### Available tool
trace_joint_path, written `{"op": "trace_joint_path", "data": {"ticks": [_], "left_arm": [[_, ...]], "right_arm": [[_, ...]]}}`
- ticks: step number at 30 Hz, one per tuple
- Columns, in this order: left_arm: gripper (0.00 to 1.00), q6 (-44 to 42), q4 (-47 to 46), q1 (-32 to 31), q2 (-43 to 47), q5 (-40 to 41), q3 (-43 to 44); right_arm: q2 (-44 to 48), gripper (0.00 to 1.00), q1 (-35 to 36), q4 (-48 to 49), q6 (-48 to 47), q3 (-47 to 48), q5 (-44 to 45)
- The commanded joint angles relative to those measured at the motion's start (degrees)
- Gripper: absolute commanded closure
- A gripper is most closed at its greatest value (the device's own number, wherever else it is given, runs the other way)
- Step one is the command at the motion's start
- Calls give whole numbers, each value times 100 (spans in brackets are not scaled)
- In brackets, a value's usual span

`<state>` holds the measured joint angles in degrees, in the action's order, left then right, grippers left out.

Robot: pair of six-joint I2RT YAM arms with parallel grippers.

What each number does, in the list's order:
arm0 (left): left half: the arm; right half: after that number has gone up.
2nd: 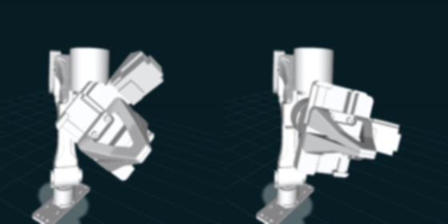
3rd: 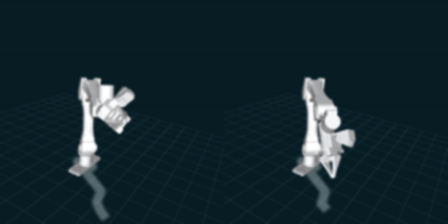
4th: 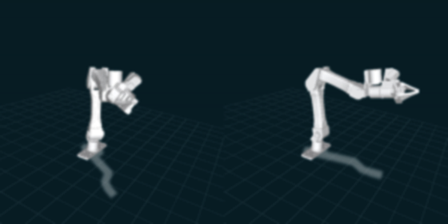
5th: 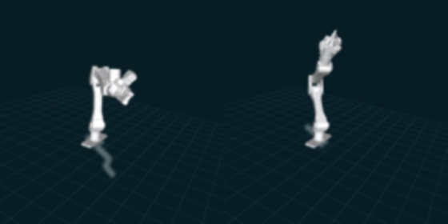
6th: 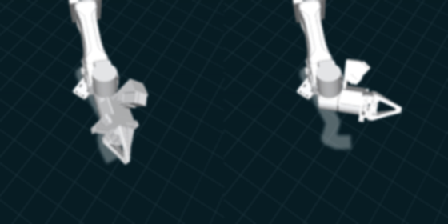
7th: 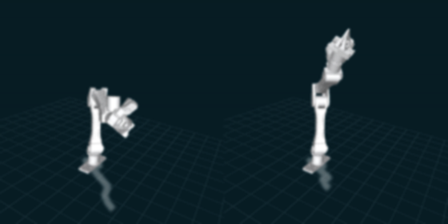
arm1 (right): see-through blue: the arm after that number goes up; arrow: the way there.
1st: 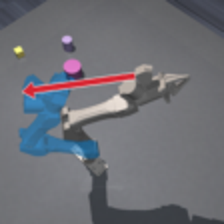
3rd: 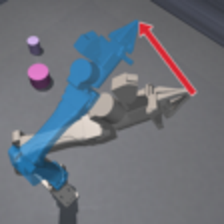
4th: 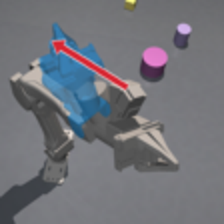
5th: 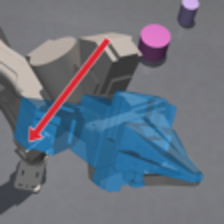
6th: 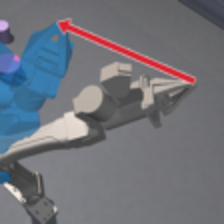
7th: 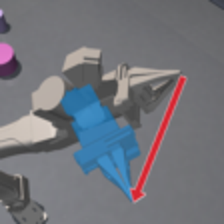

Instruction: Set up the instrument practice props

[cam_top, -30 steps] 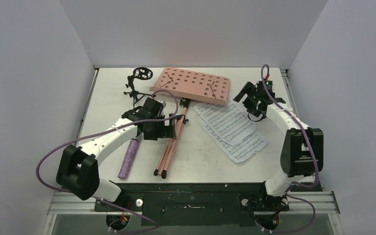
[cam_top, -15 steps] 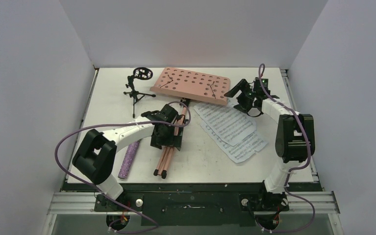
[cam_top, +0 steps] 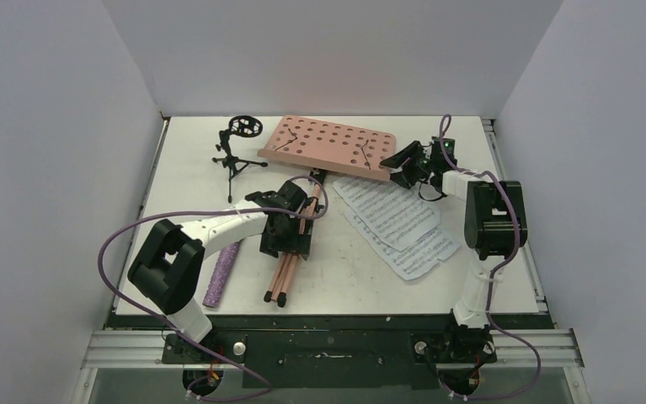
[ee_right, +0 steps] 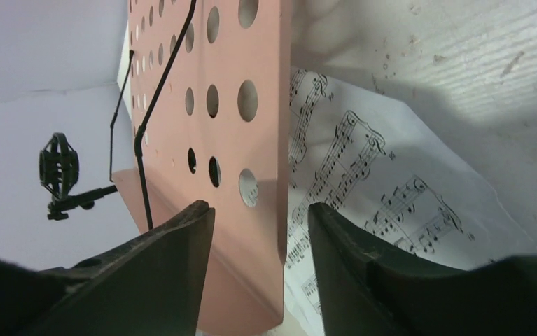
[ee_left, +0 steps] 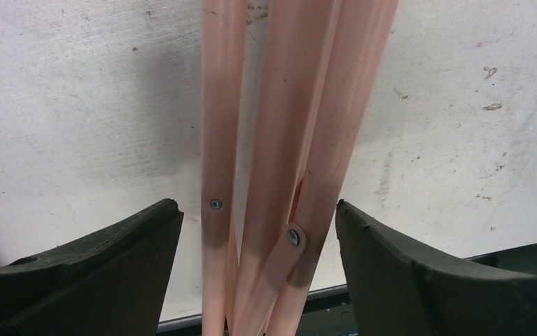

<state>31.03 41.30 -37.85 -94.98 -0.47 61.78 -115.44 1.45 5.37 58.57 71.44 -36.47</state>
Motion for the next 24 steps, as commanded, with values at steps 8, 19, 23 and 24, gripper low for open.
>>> {"op": "trace_joint_path", "data": {"ticks": [8, 19, 23, 24], "left_arm": [[23, -80, -43, -39, -148, -99, 126], [25, -128, -77, -48, -354, -206, 208], [25, -123, -87, -47, -337, -201, 192], [26, -118, -75, -47, -323, -191, 186]], "right_arm": [[-620, 60, 105, 1677, 1094, 454, -765], [-1096, 50, 354, 2184, 1474, 699, -1053], [-1184, 60, 380, 2705, 1787, 637, -1110], [-1198, 64, 383, 2795, 1858, 627, -1120]]}}
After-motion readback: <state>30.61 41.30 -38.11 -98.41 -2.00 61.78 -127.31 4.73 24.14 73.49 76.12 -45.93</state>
